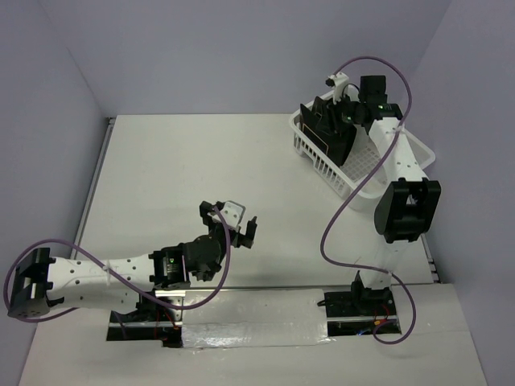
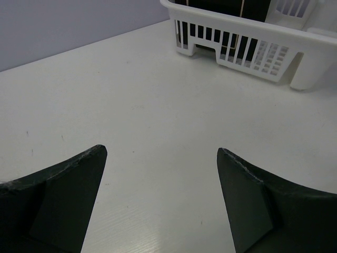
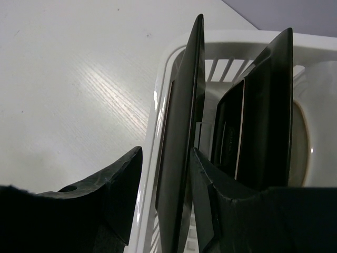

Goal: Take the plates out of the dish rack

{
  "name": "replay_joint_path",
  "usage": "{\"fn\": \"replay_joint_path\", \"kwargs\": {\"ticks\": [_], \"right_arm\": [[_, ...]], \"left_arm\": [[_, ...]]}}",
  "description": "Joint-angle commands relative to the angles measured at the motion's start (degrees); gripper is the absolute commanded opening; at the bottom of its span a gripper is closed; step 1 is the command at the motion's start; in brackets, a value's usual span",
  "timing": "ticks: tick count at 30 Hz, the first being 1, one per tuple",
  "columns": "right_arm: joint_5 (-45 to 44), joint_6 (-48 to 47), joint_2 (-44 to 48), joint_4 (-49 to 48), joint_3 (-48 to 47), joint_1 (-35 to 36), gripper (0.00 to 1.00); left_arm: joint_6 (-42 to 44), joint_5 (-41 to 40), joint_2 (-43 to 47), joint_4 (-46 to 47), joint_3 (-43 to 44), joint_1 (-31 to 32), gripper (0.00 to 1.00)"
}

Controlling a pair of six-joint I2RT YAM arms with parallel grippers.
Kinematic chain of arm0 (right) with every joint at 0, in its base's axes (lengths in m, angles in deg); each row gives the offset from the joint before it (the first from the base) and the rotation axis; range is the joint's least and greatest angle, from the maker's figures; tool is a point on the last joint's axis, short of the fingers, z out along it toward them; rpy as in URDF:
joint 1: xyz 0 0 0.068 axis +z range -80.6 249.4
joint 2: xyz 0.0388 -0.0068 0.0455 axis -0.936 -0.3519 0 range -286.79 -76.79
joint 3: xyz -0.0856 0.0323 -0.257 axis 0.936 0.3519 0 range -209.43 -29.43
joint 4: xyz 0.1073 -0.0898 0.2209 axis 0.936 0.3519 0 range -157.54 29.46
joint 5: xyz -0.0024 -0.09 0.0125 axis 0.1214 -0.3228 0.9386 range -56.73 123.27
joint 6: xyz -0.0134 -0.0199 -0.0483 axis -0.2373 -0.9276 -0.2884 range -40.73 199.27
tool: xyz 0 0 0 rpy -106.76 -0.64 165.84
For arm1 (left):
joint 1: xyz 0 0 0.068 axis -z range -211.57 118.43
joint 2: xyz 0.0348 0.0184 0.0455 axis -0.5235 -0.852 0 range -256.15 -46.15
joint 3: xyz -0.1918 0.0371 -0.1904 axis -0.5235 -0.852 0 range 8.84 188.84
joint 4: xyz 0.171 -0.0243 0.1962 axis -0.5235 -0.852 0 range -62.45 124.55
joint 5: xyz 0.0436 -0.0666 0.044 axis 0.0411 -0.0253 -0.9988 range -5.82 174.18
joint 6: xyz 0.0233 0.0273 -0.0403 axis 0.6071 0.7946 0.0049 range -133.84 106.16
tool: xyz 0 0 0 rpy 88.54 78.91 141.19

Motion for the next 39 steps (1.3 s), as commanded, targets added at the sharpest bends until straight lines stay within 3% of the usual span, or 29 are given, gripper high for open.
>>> {"fn": "replay_joint_path", "kwargs": {"ticks": [1,9,23,27,39], "right_arm": [[0.4,-1.0,-1.8,2.0,-1.9,0.2,0.48],[0.1,-1.4,-4.2,3.5,-3.8,0.5,0.46],[5.3,-0.4,-8.0,3.3,-8.8,0.3,0.18],[5.5,0.1,-7.6,1.7,-8.5,0.4,0.0],[9.4,2.4,-5.8,-3.5,-8.5,-1.3,0.0]], "left_arm": [[-0.7,-0.8,0.8,2.3,0.6,0.3,0.98],[-0.8,-1.1,0.7,1.8,0.9,0.3,0.98],[-0.9,-1.0,-0.4,1.5,1.5,0.3,0.98],[-0.8,-1.1,-1.3,1.0,2.1,0.3,0.98],[-0.6,-1.9,-2.2,1.6,2.0,0.3,0.97]]}}
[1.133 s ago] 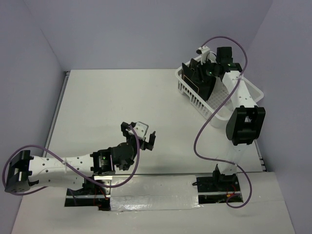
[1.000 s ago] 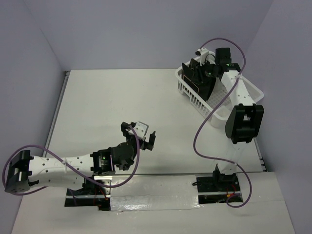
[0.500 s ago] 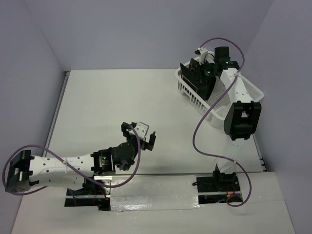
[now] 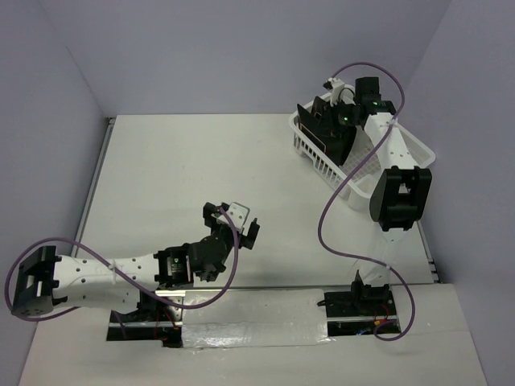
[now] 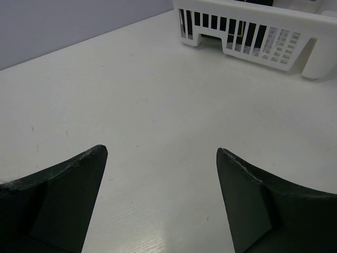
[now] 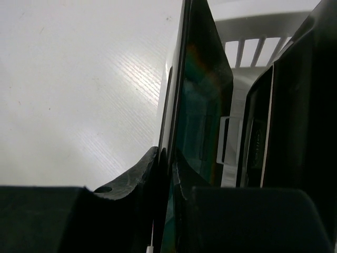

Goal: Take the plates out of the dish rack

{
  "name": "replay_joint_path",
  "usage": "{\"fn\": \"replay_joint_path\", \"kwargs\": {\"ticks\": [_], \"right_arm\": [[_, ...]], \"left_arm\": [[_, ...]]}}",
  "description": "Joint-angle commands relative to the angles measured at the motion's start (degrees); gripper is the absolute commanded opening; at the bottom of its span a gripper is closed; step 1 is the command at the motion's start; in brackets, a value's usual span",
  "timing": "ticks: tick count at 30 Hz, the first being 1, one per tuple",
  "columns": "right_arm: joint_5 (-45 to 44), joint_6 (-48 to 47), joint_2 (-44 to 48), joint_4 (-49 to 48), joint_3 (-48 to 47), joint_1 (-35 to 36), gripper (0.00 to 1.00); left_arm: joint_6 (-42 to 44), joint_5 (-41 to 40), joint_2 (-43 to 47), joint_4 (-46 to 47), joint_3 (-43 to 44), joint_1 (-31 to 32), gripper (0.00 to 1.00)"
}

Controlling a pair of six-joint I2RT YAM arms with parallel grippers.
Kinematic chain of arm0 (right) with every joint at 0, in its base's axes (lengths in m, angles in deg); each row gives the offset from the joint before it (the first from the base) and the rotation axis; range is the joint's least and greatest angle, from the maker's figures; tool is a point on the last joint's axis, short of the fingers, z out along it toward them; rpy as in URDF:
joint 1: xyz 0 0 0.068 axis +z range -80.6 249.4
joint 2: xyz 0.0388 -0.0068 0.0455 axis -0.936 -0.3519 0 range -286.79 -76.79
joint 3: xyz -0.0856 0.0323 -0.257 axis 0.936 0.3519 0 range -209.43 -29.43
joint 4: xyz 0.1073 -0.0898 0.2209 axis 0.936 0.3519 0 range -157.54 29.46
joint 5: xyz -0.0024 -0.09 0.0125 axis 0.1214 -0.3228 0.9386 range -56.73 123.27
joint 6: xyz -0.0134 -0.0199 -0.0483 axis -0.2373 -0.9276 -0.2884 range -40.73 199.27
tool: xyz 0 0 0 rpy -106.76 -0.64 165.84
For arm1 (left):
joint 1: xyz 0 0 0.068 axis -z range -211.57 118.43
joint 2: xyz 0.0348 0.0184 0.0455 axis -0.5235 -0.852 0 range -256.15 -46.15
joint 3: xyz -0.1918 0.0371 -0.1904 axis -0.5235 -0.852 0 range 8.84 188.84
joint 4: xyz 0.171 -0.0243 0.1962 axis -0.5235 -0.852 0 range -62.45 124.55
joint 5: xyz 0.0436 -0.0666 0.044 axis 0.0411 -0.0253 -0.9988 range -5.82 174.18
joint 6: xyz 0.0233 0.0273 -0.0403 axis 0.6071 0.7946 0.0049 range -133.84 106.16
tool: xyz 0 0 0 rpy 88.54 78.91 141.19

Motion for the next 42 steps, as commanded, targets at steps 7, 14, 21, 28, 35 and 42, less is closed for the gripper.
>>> {"fn": "replay_joint_path", "kwargs": {"ticks": [7,14,21,28,35,42], "right_arm": [[7.7,2.8,4.0,-10.7,-6.2,-1.6,0.0],[9.5,6.0,6.1,-13.5,-8.2,-1.7,0.0],[9.0,7.7,8.4,-13.5,-10.4,-2.0,0.0],[8.4,11.9,11.9,-17.3,-10.9,-2.0,0.0],[3.1,18.4,17.8,-24.3,-9.5,-1.6,0.0],[-4.1,20.8,20.2,-26.0,-13.7,1.9,0.0]], "left_arm": [[-0.6,-0.9,-0.2,2.5,2.1,0.3,0.97],[-0.7,-1.4,0.1,2.5,1.8,0.3,0.97],[-0.5,-1.6,1.3,3.2,1.1,0.4,0.97],[-0.6,-2.3,1.8,3.4,0.9,0.4,0.97],[-0.2,-4.9,2.6,4.2,0.2,0.5,0.96],[-1.6,-4.9,8.5,5.4,-2.3,0.8,0.96]]}}
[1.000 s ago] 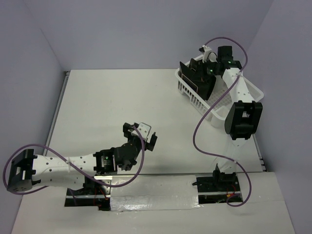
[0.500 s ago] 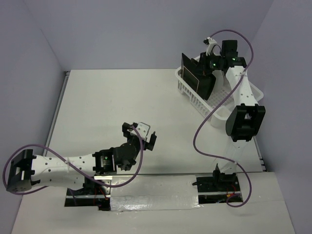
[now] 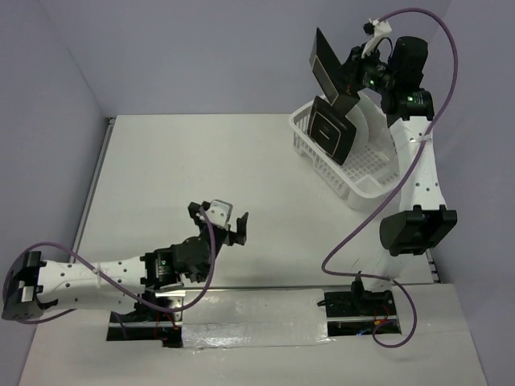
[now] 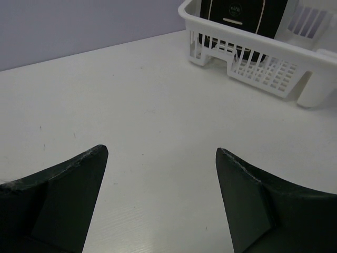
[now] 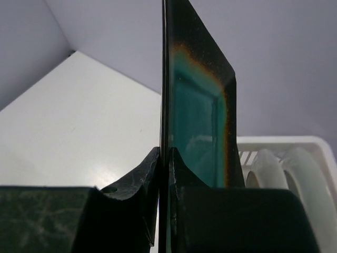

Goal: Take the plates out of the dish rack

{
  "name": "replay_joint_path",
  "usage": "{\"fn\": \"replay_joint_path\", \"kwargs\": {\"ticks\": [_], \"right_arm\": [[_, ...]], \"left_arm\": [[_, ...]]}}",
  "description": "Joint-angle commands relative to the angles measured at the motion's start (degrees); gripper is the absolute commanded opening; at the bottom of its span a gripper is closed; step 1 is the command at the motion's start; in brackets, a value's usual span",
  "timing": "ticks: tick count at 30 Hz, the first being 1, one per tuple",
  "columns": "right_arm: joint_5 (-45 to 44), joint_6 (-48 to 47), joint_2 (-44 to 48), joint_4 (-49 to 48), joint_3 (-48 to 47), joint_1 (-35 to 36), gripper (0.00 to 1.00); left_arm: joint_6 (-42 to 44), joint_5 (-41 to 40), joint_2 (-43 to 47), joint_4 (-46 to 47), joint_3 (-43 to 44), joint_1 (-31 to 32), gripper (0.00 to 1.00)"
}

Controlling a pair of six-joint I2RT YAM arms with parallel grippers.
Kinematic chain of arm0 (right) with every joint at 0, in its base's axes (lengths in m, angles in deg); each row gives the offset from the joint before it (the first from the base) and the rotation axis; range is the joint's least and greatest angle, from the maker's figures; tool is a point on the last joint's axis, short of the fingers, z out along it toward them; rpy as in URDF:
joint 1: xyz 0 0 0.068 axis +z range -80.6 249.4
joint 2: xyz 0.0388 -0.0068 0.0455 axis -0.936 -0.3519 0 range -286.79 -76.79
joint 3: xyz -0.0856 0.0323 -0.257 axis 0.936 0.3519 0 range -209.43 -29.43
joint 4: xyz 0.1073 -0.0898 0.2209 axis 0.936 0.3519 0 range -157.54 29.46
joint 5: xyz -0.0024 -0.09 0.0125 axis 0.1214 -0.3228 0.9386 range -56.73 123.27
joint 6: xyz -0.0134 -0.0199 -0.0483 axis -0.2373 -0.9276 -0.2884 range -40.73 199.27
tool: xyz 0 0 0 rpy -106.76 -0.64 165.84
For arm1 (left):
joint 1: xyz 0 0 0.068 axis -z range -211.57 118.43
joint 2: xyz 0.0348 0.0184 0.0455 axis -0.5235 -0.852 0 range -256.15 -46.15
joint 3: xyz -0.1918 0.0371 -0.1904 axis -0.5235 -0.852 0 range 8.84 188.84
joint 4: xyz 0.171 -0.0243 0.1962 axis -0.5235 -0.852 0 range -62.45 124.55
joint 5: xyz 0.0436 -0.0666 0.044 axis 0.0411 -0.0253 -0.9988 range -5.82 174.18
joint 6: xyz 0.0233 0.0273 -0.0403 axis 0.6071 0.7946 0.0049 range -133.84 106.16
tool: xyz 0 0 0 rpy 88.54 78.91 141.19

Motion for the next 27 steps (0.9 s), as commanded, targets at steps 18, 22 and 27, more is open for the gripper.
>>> {"fn": "replay_joint_path", "kwargs": {"ticks": [18,22,27], "right_arm": [[-28.4,-28.4,-8.4,-16.4,-0.6,35.0,0.0],[-34.0,-34.8,-8.5,-25.1,10.1,38.6,0.0],[-30.9,-37.7,-9.9,-32.9,18.3,38.9,0.0]], "left_arm": [[-4.2,-7.2,21.0,8.7,-10.5,0.4,0.97],[-4.6,-7.2,22.1,8.7,-10.9,0.4,0.96],[-3.5,-7.8,21.7,10.5,-11.5,0.4,0.96]]}}
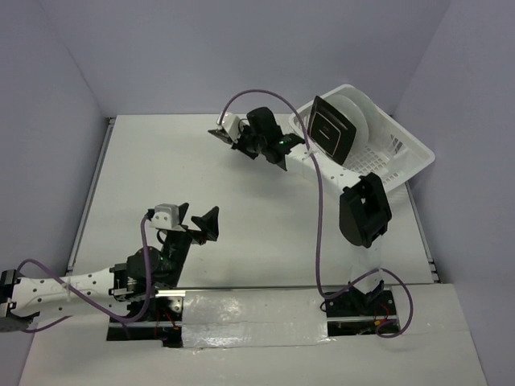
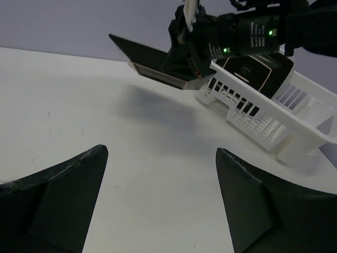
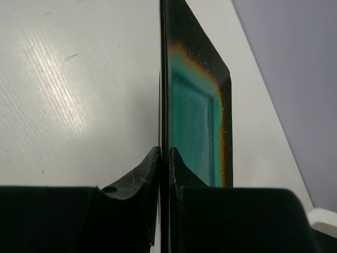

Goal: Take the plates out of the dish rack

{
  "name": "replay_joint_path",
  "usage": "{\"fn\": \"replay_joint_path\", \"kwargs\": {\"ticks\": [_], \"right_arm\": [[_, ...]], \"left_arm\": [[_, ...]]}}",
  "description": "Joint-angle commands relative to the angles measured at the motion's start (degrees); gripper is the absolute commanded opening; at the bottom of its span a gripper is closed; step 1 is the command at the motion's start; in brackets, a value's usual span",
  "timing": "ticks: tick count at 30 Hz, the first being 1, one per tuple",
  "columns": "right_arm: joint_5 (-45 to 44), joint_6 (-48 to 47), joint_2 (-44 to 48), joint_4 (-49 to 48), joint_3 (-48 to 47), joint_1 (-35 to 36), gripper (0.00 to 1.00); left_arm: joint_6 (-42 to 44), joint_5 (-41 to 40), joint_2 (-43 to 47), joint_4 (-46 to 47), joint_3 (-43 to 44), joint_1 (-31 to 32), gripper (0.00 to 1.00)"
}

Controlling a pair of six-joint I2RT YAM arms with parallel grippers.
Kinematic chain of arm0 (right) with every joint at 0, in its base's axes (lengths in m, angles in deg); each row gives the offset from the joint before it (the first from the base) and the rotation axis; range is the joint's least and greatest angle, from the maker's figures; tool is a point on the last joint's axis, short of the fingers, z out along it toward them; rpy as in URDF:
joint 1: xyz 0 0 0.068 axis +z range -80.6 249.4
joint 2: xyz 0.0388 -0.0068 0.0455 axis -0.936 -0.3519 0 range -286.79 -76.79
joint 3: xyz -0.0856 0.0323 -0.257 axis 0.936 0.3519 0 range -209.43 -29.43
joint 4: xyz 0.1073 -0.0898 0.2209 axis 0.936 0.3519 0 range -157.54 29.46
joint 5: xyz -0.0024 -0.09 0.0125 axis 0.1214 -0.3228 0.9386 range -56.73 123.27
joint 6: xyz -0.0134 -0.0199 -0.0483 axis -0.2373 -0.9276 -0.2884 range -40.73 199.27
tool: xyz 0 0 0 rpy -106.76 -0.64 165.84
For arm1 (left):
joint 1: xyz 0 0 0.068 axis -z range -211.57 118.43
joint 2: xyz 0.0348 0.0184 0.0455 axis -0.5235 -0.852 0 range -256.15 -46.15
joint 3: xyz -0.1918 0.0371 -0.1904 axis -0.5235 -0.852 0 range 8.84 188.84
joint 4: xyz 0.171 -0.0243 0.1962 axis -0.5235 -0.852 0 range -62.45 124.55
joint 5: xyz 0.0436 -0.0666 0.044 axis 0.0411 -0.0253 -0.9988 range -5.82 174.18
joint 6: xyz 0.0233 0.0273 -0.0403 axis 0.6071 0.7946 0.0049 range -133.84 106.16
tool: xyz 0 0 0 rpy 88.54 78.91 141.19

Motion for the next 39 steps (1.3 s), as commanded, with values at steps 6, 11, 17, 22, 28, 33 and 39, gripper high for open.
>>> {"fn": "replay_joint_path", "kwargs": {"ticks": [6,11,17,22,28,33,39], "right_arm": [[-4.3,-11.6,0.0,-33.6,9.3,1.3,0.0],[-6.5,-14.9,-2.9,-36.7,12.1,2.6,0.0],[-7.5,-20.9,-8.4,-49.2,18.9,4.0,0.0],[-12.2,-27.8,-12.8,-57.1,23.1,5.1,0.0],[-13.9,-31.9,-15.5,-57.0,25.7,6.3,0.02],[-15.2,-31.0,-15.7,-52.5,25.1,6.3,0.17],[-17.1,-30.1,-16.8,-48.2,22.3,6.3,0.28]], "left_arm": [[0.1,-1.5,0.0,4.8,-0.4,0.2,0.96],[0.8,-1.7,-0.4,6.4,-0.6,0.2,0.97],[0.8,-1.8,-1.3,5.6,0.0,0.2,0.97],[2.1,-0.4,-0.3,7.7,-1.2,0.2,0.97],[2.0,-0.9,-2.4,6.8,0.0,0.2,0.97],[2.0,0.0,-1.7,7.1,-0.5,0.2,0.97],[2.0,-0.3,-0.7,7.0,-0.6,0.2,0.97]]}}
